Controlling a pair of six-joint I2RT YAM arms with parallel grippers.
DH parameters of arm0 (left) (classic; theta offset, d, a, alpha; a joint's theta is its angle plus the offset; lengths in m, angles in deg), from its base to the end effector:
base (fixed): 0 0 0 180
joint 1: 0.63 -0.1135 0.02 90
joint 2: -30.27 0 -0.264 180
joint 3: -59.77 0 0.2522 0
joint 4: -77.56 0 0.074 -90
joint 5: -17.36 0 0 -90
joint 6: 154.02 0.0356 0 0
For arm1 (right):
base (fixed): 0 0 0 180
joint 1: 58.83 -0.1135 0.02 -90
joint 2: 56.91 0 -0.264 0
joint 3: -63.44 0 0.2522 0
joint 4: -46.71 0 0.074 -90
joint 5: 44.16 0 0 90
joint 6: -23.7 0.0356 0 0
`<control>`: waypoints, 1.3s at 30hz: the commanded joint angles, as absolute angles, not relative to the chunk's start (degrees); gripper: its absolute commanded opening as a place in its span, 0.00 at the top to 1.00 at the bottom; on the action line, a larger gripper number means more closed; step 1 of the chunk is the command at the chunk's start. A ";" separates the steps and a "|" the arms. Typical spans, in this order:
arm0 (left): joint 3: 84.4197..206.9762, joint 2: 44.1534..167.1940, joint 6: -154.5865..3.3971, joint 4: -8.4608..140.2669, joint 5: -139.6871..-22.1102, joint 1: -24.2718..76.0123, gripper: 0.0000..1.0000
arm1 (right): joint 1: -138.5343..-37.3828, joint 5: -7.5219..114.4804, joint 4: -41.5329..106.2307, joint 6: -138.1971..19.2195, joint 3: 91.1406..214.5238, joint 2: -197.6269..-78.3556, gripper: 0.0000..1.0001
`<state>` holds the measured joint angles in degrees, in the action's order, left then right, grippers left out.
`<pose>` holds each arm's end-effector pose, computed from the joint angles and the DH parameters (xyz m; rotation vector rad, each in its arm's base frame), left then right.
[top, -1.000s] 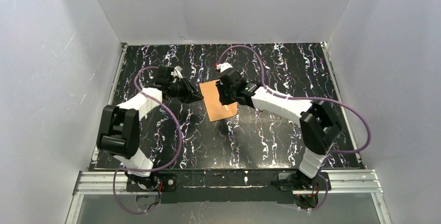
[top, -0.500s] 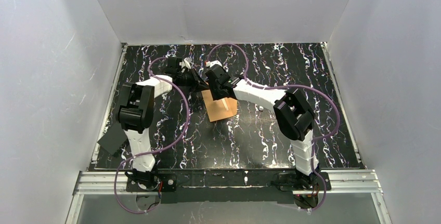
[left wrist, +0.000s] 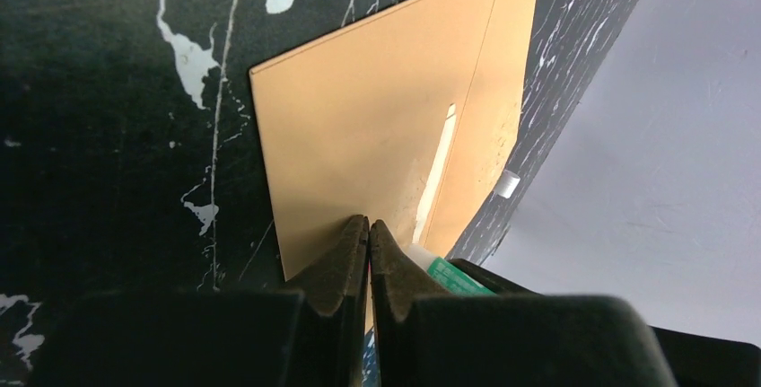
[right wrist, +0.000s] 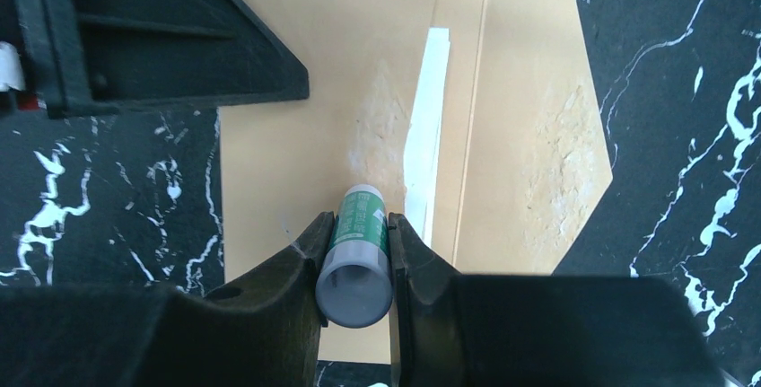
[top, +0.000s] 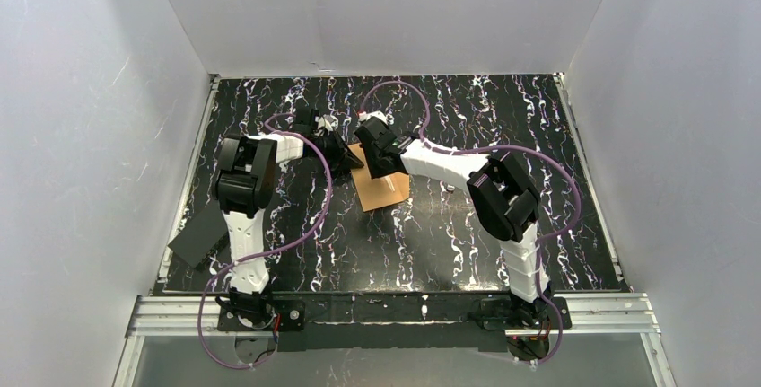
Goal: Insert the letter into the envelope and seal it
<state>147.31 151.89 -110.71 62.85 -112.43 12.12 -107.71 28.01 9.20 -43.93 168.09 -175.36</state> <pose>0.4183 -0.1180 0.1207 -0.4137 2.5483 -1.2808 0.3095 0.3380 0.2012 -0.4239 2.3793 0.1858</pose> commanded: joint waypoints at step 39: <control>149.31 155.83 -122.11 60.32 -100.92 12.20 1.00 | -106.73 35.20 7.49 -45.04 162.59 -175.94 0.99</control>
<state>150.00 154.67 -120.96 61.93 -111.53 12.47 -105.84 31.58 16.74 -44.81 166.45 -177.53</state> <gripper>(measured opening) 0.007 0.319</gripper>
